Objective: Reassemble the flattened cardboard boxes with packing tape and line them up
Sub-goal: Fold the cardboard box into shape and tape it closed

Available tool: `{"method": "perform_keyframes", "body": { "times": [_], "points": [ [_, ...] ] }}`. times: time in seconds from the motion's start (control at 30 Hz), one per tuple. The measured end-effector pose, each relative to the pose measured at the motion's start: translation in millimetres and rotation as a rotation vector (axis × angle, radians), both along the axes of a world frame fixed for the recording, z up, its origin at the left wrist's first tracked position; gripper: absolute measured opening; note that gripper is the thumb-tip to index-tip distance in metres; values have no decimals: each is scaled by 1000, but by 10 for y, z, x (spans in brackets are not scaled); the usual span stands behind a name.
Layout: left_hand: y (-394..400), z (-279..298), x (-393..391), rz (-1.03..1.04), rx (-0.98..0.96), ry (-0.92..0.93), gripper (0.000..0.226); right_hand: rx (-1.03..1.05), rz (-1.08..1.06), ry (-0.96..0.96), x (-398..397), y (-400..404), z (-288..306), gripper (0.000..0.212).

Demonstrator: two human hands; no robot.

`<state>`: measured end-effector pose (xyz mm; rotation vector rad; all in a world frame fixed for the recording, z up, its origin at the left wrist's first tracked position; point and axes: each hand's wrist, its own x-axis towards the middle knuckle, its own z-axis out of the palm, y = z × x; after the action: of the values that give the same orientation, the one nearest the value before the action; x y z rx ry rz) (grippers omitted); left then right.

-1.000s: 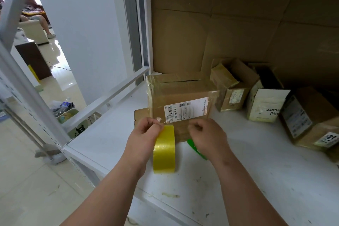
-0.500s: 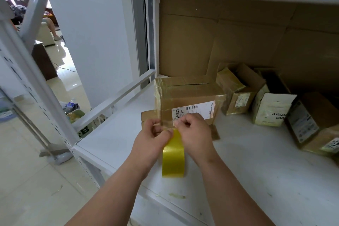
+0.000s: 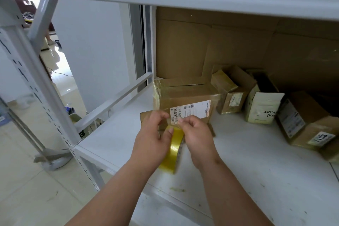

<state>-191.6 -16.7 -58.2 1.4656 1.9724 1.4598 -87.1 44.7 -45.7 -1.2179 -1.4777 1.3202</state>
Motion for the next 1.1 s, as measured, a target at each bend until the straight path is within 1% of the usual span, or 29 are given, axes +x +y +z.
{"method": "perform_keyframes", "body": {
  "times": [0.07,0.13,0.27,0.33,0.47,0.5,0.57,0.67,0.7,0.77,0.8,0.87,0.93,0.97,1.03,1.07,1.1],
  "points": [
    [-13,-13,-12,-36,21,26,40,35,20,-19,27,-45,22,27],
    [-37,-1,-4,-54,-6,9,31,68,32,-41,59,-88,46,28],
    [-50,57,6,-7,-93,40,11,159,67,-56,110,-137,44,23],
    [-38,89,2,20,-113,49,12,286,52,-113,120,-143,-14,20],
    [-11,119,31,21,-148,125,12,695,-153,-355,117,-179,-144,16],
    [-10,120,42,19,-151,145,12,760,-190,-410,126,-186,-160,18],
    [-12,131,58,10,-151,172,13,803,-229,-484,140,-208,-171,24],
    [-11,157,86,11,-165,215,14,755,-239,-504,147,-260,-147,31],
    [-10,159,88,24,-173,215,16,712,-234,-506,156,-283,-131,37],
    [-13,166,72,90,-173,173,19,529,-189,-501,211,-287,-94,64],
    [-22,170,56,133,-163,127,21,409,-131,-475,245,-280,-90,78],
    [-22,183,26,191,-122,15,24,212,59,-372,271,-285,-97,92],
    [-4,199,38,191,-87,-99,23,109,205,-233,248,-310,-132,92],
    [13,199,56,173,-81,-159,21,88,218,-162,243,-308,-139,87],
    [47,215,81,121,-46,-349,17,84,176,-79,275,-269,-97,72],
    [61,231,77,93,-19,-451,16,109,140,-78,309,-233,-65,67],
    [88,237,59,81,1,-508,18,153,102,-104,352,-197,-33,63]
  ]
}}
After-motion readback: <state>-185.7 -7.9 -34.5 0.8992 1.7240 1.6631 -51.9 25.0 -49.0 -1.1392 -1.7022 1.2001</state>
